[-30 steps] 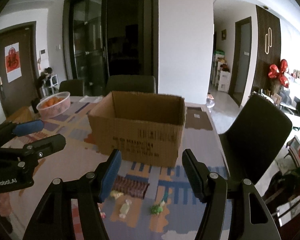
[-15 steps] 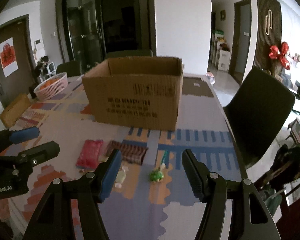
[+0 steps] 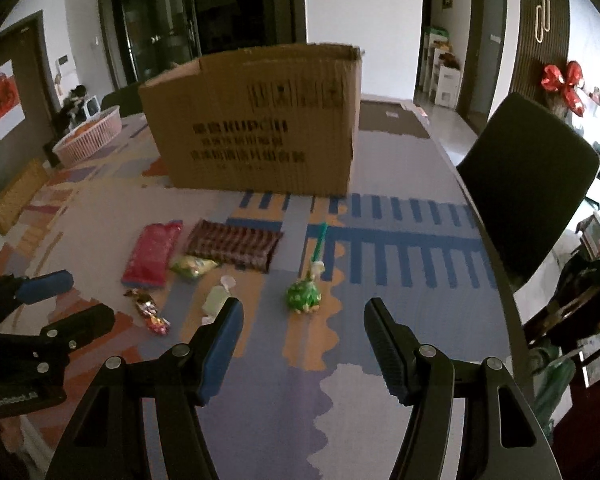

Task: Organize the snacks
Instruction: 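Move both open tools back down to the remaining snacks, then grasp the brown foil candy with the left tool while the right tool grasps the green lollipop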

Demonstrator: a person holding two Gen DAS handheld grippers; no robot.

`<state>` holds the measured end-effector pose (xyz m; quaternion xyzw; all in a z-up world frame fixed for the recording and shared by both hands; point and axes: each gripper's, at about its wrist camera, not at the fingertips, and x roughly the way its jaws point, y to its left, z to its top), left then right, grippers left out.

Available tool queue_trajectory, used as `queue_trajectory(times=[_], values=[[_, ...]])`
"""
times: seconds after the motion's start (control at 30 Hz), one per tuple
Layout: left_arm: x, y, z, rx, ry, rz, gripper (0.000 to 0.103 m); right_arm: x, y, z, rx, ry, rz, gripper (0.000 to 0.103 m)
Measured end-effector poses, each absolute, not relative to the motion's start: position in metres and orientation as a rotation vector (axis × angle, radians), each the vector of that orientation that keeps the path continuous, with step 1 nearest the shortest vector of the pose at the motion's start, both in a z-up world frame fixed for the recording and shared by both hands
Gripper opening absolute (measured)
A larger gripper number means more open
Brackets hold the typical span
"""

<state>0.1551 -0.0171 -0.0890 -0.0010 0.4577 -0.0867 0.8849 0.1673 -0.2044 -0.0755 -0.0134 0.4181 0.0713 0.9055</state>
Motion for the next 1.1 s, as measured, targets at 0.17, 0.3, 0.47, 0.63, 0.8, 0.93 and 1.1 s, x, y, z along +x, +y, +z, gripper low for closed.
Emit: queue_trajectory(times=[0.17,0.3,0.47,0.63,0.8,0.93,1.1], values=[[0.166,-0.018,-0.103,-0.013,0.985,-0.181,0.070,0.176,-0.208,-0.089,-0.018,0.901,0.142,0.064],[0.174,-0.018,-0.114,-0.039,1.016,-0.186,0.065,0.184,-0.208,-0.097,-0.024,0.916,0.139,0.063],[0.182,-0.018,-0.120,-0.050,1.032,-0.189,0.056,0.194,-0.208,-0.104,-0.028,0.929,0.138,0.061],[0.188,-0.019,-0.123,-0.064,1.045,-0.205,0.046,0.203,-0.209,-0.110,-0.014,0.948,0.144,0.056],[0.190,-0.019,-0.126,-0.076,1.054,-0.220,0.042,0.211,-0.207,-0.115,-0.013,0.963,0.155,0.050],[0.191,-0.019,-0.126,-0.094,1.059,-0.234,0.038,0.215,-0.203,-0.118,-0.020,0.973,0.167,0.042],[0.190,-0.020,-0.126,-0.099,1.061,-0.252,0.028,0.215,-0.199,-0.120,-0.021,0.981,0.184,0.027]])
